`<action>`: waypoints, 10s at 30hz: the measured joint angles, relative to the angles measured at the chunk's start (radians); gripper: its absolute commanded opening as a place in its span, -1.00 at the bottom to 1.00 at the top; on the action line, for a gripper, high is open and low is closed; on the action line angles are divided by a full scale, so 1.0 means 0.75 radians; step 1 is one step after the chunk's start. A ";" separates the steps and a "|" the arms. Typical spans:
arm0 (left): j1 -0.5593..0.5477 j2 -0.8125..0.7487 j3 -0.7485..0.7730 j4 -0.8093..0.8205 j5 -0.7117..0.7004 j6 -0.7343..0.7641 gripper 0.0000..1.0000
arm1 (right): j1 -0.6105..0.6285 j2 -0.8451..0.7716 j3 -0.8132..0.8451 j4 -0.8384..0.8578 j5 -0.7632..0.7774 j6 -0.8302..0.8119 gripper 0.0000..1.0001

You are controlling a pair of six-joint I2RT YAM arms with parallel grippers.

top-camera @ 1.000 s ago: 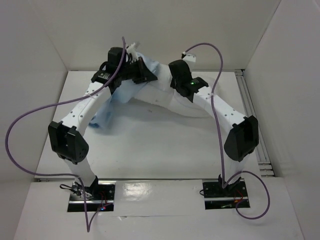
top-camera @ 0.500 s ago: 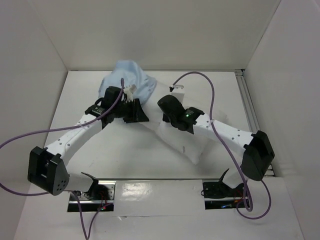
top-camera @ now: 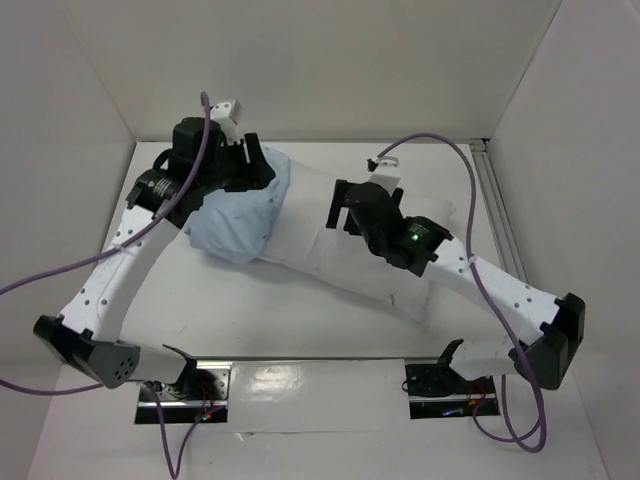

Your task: Put the pillow into the pillowcase

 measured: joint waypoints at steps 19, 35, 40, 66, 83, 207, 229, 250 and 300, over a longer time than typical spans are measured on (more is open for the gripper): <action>-0.086 1.044 0.722 -0.093 -0.549 -0.013 -0.48 | -1.241 -0.281 -0.483 -0.117 -0.714 0.019 1.00; -0.096 0.883 0.698 -0.120 0.073 0.086 -1.00 | -0.871 -0.057 -0.387 0.266 -1.075 0.026 -1.00; -0.128 0.706 0.698 -0.065 0.289 0.035 -1.00 | -0.787 -0.104 -0.139 0.258 -0.946 -0.007 -1.00; -0.128 0.132 0.321 -0.092 -0.246 0.071 -1.00 | -0.730 -0.314 -0.114 -0.072 -0.440 -0.068 1.00; 0.025 -0.315 -1.174 0.470 -0.699 -0.366 0.24 | -0.714 -0.334 -0.306 -0.222 -0.613 -0.097 1.00; 0.388 0.164 -0.456 0.726 0.117 -0.031 -1.00 | -0.719 -0.077 -0.047 0.151 -1.112 -0.035 -1.00; 0.339 -0.249 0.359 -0.268 0.518 -0.055 -1.00 | -0.812 -0.435 0.441 -0.603 -1.173 -0.225 -1.00; 0.178 0.626 0.716 -0.048 0.453 0.055 0.71 | -1.450 0.078 -0.337 0.185 -1.798 0.364 -1.00; 0.694 -0.236 -1.292 0.545 -0.271 -0.796 0.49 | -1.206 -0.441 -0.784 -0.260 -1.571 -0.311 0.98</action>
